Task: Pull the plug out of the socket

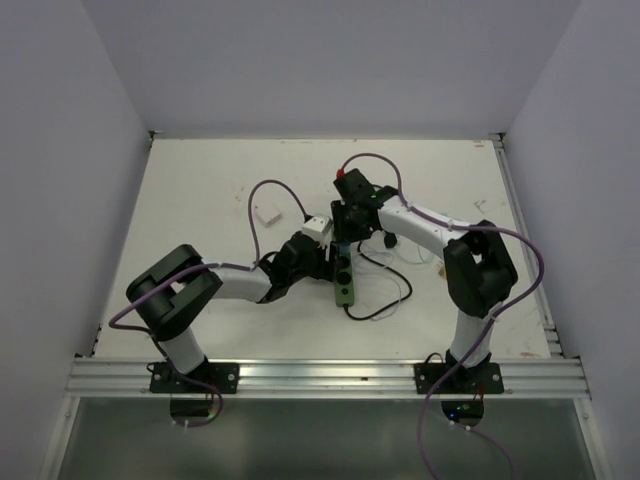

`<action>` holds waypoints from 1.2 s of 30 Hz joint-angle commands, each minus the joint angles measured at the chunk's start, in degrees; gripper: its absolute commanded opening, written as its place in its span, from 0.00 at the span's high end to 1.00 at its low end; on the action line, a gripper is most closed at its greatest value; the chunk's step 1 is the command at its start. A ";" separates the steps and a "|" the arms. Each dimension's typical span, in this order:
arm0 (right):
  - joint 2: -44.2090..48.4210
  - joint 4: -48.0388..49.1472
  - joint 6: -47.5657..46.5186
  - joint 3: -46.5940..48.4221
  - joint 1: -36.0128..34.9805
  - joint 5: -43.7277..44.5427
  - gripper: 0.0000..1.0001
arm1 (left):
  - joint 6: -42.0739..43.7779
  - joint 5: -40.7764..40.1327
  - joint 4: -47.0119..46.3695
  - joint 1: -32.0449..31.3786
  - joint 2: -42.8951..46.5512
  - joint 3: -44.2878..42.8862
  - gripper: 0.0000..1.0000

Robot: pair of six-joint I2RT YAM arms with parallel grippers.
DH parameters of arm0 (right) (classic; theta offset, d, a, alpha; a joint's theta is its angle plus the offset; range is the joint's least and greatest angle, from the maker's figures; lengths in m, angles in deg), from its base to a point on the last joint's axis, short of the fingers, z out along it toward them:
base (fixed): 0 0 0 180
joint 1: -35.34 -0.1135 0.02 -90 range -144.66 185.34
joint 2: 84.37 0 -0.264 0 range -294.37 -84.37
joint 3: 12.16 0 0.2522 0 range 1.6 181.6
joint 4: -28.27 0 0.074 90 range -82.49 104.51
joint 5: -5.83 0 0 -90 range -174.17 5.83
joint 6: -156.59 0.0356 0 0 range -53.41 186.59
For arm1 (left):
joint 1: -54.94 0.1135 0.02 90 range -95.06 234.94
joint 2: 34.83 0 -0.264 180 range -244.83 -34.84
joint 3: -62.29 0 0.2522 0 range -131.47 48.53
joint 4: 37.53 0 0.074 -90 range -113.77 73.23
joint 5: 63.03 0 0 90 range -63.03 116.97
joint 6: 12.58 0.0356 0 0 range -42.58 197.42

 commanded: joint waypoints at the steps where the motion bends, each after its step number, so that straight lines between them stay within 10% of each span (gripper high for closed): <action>1: -1.67 0.67 0.02 0.96 0.02 -1.55 0.56 | -0.26 -0.42 -1.42 -0.59 -1.19 -0.42 0.29; 8: -2.55 -0.91 -1.65 1.75 0.02 -0.68 0.58 | -1.49 -1.74 -1.41 -0.85 -1.19 1.16 0.30; 16: -1.85 -2.06 -1.39 2.72 0.11 -2.43 1.00 | -3.42 -3.94 -0.10 -1.03 -1.54 2.13 0.33; 36: 0.70 4.54 0.98 -3.44 6.44 -15.79 1.00 | -4.48 -2.88 0.09 -1.03 -0.75 7.49 0.38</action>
